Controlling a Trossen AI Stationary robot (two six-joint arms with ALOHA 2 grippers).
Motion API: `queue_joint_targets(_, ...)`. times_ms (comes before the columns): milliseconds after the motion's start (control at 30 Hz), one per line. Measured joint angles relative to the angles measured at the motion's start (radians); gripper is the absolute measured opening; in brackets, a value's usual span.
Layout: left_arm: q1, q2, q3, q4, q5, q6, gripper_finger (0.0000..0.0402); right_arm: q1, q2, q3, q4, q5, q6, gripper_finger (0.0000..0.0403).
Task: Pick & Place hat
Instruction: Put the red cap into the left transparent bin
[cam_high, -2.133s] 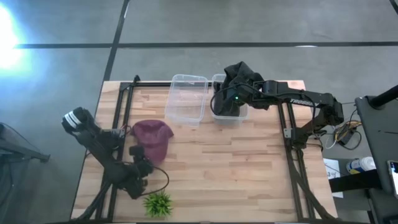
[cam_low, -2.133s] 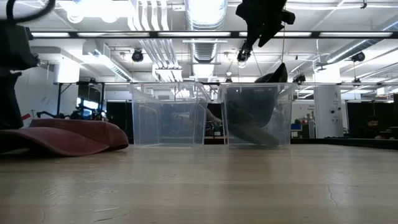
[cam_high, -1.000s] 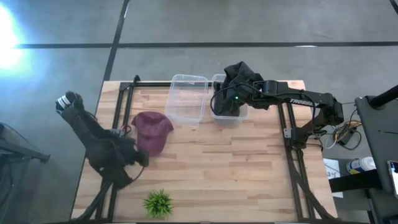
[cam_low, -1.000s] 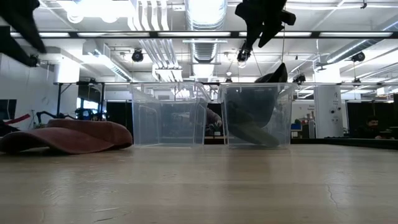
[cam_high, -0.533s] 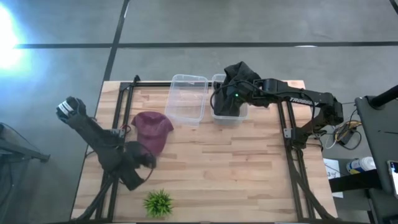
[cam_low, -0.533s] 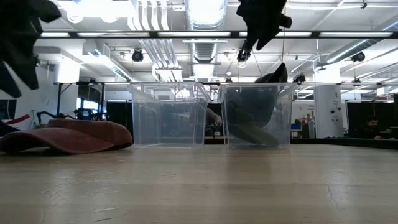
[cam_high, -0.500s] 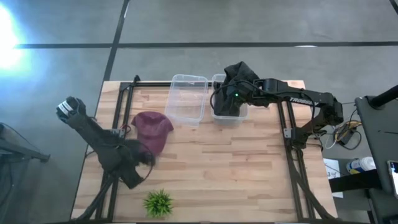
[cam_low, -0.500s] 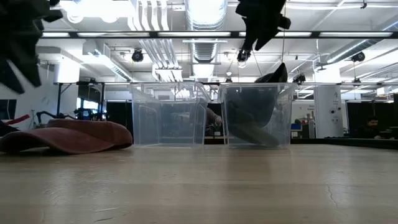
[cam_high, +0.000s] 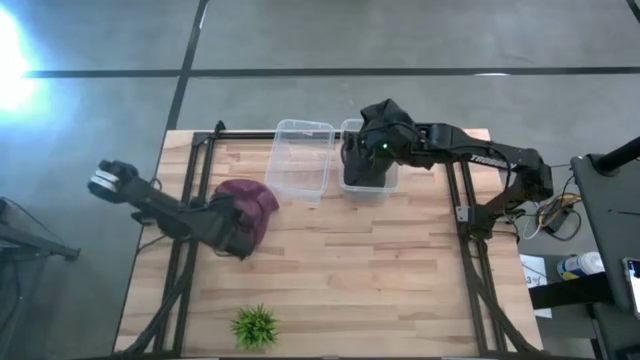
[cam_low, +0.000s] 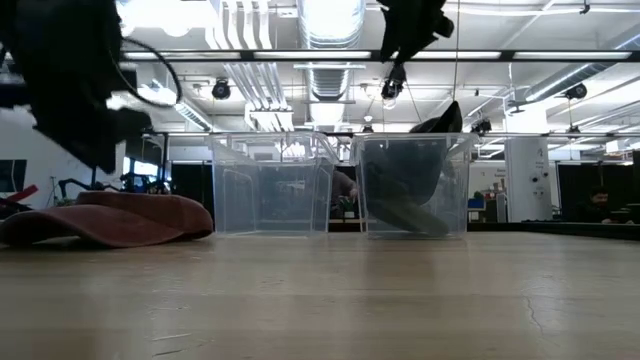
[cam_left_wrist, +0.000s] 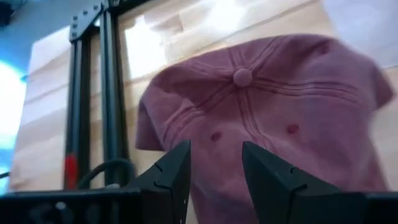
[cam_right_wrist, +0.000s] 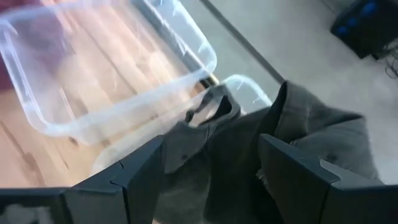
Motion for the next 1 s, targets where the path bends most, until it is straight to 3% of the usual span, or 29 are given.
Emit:
queue_joint_targets(100,0.038,0.022,-0.066,0.144,0.016,0.047,0.0138,0.0,0.0,0.033,-0.001,0.001,-0.008,0.0251)
queue_joint_targets(200,0.042,0.045,-0.131,0.37,0.098,0.097,0.0138,0.0,0.0,0.066,-0.001,0.001,-0.035,0.0251)
queue_joint_targets(300,0.035,0.074,-0.203,0.733,0.209,0.145,0.0138,0.0,-0.001,0.093,-0.002,0.002,-0.045,0.0251)
queue_joint_targets(433,0.029,0.13,-0.259,1.27,0.271,0.24,0.0138,0.0,-0.001,0.111,-0.001,0.003,-0.048,0.0251)
queue_joint_targets(567,0.042,0.18,-0.261,1.649,0.305,0.446,0.0138,0.0,-0.001,0.11,-0.014,-0.024,-0.053,0.0251)
queue_joint_targets(633,0.042,0.185,-0.236,1.759,0.357,0.518,0.0138,-0.001,-0.001,0.11,-0.037,-0.098,-0.043,0.0251)
queue_joint_targets(767,0.031,0.136,-0.165,1.643,0.381,0.594,0.0138,0.001,-0.001,0.11,-0.096,-0.3,0.013,0.0251)
queue_joint_targets(1000,0.02,0.073,-0.001,1.072,0.332,0.698,0.0138,0.068,-0.001,0.097,-0.251,-0.526,0.202,0.0251)
